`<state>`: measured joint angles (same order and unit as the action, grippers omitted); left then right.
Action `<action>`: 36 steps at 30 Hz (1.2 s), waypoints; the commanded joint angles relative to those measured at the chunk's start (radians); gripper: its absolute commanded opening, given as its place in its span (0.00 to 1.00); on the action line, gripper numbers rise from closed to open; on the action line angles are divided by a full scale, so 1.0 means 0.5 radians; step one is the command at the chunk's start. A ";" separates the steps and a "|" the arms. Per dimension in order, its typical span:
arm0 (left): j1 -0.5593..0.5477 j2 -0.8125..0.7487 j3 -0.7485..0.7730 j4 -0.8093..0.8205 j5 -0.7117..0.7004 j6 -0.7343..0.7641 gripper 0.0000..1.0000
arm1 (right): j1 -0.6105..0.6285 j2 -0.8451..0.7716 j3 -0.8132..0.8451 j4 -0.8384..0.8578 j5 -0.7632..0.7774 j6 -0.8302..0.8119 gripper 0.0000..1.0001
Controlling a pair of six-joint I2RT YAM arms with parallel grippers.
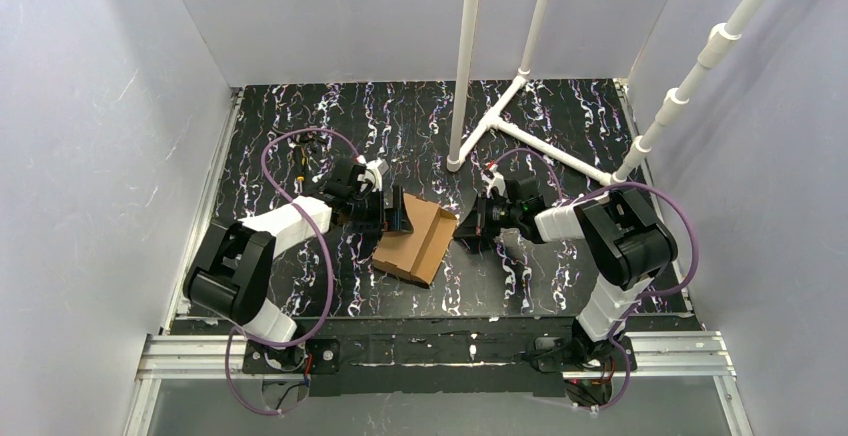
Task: Fold the paper box
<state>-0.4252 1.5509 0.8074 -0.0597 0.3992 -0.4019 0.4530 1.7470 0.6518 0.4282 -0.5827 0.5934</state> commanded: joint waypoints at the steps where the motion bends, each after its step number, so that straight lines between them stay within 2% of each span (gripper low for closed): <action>1: 0.000 0.020 0.041 0.011 0.094 0.003 0.93 | 0.005 0.020 0.031 0.164 -0.060 0.091 0.01; 8: -0.004 0.077 0.053 0.043 0.163 -0.021 0.91 | 0.008 -0.036 0.014 0.306 -0.151 0.124 0.01; 25: -0.045 0.158 0.087 0.073 0.202 -0.067 0.88 | 0.051 -0.009 0.073 0.376 -0.234 0.107 0.01; 30: -0.046 0.149 0.085 0.035 0.092 -0.100 0.88 | 0.033 -0.118 0.109 0.248 -0.227 -0.012 0.01; 31: -0.046 0.147 0.082 0.036 0.080 -0.108 0.88 | 0.024 -0.161 0.104 0.184 -0.190 -0.055 0.05; 34: -0.046 0.154 0.079 0.049 0.063 -0.128 0.88 | -0.014 -0.242 0.067 -0.004 -0.105 -0.154 0.28; 36: -0.046 0.159 0.078 0.063 0.070 -0.141 0.88 | -0.061 -0.231 0.025 -0.038 -0.101 -0.137 0.40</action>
<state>-0.4427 1.6253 0.8352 -0.0063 0.4706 -0.4648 0.4591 1.6733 0.6693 0.4770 -0.6617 0.5774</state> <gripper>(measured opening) 0.883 0.313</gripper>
